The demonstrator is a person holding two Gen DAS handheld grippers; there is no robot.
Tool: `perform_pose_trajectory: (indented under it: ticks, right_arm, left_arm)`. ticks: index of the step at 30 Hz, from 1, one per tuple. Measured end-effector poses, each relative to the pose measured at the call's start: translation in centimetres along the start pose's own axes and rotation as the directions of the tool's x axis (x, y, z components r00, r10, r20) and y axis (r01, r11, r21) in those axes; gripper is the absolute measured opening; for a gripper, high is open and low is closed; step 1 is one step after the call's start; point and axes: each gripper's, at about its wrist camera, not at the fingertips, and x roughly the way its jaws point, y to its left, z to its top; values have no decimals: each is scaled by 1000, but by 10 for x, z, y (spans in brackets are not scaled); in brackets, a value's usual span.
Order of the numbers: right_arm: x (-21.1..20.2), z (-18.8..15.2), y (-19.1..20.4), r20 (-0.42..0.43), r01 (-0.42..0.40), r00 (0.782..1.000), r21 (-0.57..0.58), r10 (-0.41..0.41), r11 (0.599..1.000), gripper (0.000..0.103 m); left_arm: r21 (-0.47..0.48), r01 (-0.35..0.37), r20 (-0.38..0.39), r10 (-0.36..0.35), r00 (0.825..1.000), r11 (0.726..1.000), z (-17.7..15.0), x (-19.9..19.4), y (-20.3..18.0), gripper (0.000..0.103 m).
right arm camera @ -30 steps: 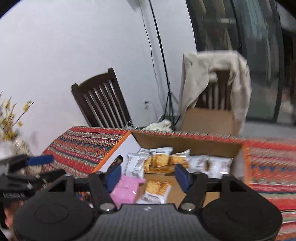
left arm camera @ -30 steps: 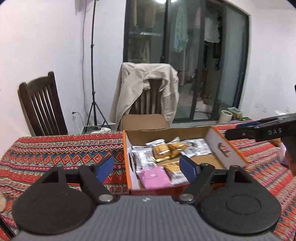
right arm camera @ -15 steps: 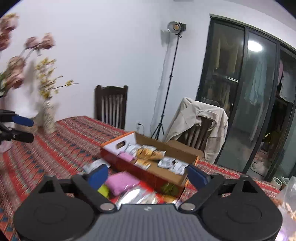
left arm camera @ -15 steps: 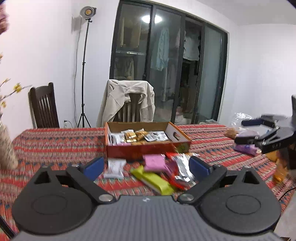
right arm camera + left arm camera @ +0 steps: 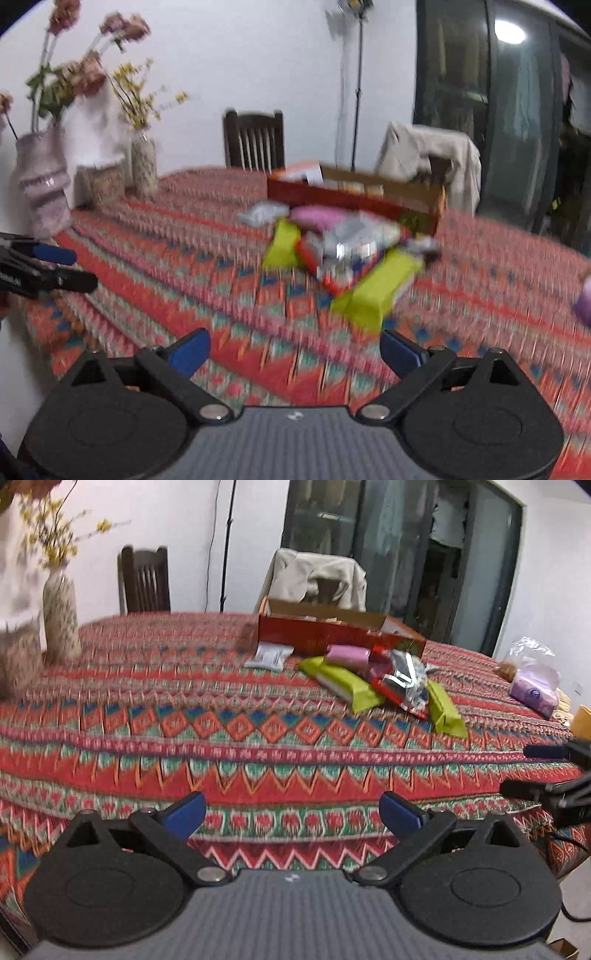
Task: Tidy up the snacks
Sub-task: 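Withdraw both open tools back over the snack pile, then grasp a white packet with the left tool while the right grasps another white packet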
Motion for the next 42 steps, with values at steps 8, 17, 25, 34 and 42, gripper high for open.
perform_pose_trajectory:
  ticks: [8, 17, 25, 34, 42]
  right_arm:
    - [11, -27, -9, -56, 21, 998, 105, -15, 994, 99]
    - [29, -5, -54, -14, 29, 1000, 224, -26, 974, 97]
    - [77, 45, -137, 74, 42, 995, 364, -73, 931, 88]
    - [188, 86, -219, 66, -32, 998, 596, -9, 802, 75]
    - [230, 72, -227, 92, -109, 994, 674, 63, 730, 30]
  left_arm:
    - [-2, -18, -43, 18, 999, 1000, 2, 16, 2, 102]
    - [40, -24, -20, 25, 999, 999, 60, 64, 4, 102]
    - [121, -57, 7, 56, 998, 991, 140, 160, 10, 83]
    - [140, 15, -57, -7, 998, 990, 178, 269, 27, 77]
    - [167, 31, -21, -28, 999, 986, 167, 278, 27, 44]
